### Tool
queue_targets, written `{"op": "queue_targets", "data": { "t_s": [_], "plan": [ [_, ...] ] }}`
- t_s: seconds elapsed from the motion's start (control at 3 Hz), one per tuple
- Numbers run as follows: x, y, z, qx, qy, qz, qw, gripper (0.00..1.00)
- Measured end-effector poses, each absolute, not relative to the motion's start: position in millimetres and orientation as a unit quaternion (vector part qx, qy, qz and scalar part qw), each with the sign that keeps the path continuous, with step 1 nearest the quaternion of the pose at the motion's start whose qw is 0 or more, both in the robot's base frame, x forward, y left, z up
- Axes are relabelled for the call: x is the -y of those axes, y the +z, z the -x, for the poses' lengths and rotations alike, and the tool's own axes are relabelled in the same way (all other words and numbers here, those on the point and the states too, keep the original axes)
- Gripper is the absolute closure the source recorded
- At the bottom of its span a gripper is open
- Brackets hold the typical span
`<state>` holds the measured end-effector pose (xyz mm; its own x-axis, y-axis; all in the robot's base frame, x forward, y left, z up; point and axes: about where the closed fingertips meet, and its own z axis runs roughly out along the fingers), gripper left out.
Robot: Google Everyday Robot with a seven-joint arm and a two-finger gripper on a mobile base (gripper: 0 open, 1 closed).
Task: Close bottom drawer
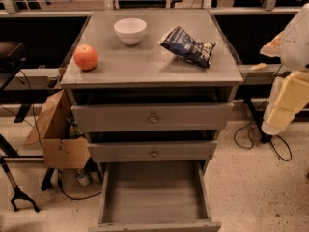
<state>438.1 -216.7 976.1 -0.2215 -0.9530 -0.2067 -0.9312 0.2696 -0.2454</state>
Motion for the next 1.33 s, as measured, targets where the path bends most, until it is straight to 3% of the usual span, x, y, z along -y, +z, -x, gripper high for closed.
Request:
{"op": "queue_targets", "data": {
  "t_s": [0.67,1.33],
  "plan": [
    [209,960,-442,-0.78,-0.035,0.605,0.157,0.0],
    [148,820,-466,-0.801,-0.014,0.581,0.14,0.0]
  ]
}}
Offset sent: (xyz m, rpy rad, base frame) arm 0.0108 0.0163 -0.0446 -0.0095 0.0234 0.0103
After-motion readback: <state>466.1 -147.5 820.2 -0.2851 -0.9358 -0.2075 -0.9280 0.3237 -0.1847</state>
